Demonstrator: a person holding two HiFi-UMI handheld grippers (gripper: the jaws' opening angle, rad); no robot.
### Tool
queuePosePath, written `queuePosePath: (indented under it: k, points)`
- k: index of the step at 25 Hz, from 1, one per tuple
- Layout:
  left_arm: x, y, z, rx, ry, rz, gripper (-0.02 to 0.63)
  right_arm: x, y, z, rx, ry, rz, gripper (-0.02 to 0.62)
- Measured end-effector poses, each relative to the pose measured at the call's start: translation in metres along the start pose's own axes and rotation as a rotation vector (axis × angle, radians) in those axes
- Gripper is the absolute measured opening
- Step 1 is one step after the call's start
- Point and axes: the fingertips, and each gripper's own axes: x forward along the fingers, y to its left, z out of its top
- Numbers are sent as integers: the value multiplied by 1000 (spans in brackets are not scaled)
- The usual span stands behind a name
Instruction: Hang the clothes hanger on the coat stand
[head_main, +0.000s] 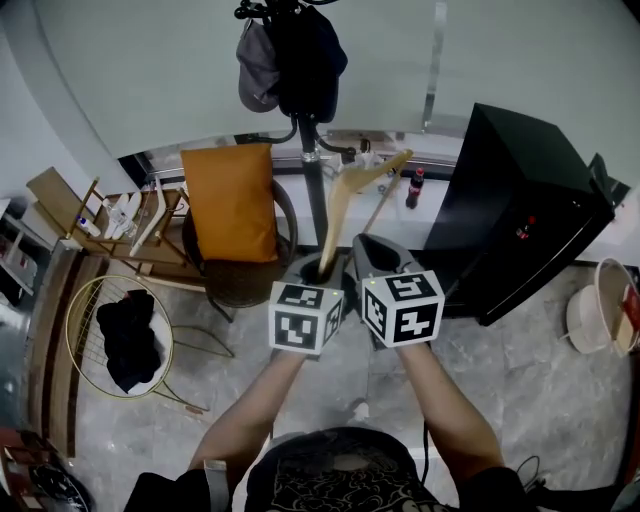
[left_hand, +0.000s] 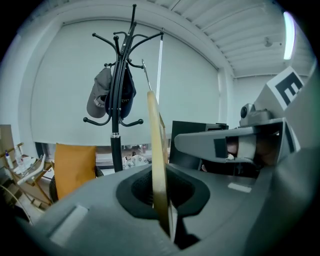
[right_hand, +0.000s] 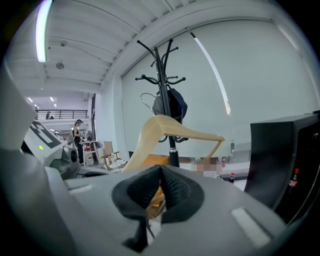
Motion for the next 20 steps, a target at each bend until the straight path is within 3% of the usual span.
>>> queuePosePath:
  k: [11, 20]
  points:
    - [35, 7, -8, -6, 47, 30, 18, 24, -30, -3, 1, 26, 33, 2]
    - [57, 36, -20, 5, 64, -20, 18, 60, -31, -6, 10, 38, -17, 2]
